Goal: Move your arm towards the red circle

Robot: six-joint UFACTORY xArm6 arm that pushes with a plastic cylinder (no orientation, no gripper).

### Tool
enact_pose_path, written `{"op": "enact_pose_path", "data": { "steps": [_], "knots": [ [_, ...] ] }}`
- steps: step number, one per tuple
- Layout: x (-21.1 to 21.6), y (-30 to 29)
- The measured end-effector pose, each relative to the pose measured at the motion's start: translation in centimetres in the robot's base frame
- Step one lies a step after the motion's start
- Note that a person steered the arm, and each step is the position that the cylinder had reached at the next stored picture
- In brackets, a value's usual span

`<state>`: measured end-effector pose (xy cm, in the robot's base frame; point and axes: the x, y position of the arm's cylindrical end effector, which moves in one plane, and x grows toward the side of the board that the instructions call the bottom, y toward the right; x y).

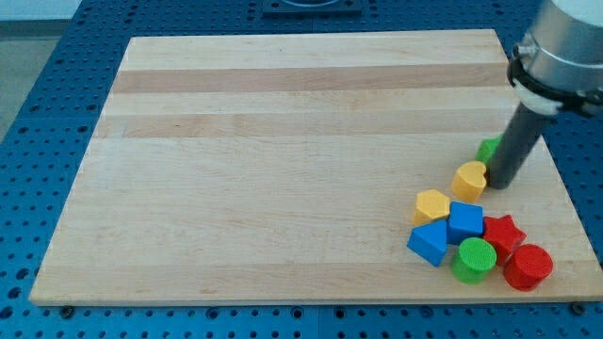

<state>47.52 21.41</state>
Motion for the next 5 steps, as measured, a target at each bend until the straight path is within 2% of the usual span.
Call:
{"op": "enact_pose_path", "data": {
  "steps": [2, 3, 5],
  "knots": [
    [-5.8, -0.5],
    [-5.8, -0.5],
    [-2.1, 0.9]
  ]
}}
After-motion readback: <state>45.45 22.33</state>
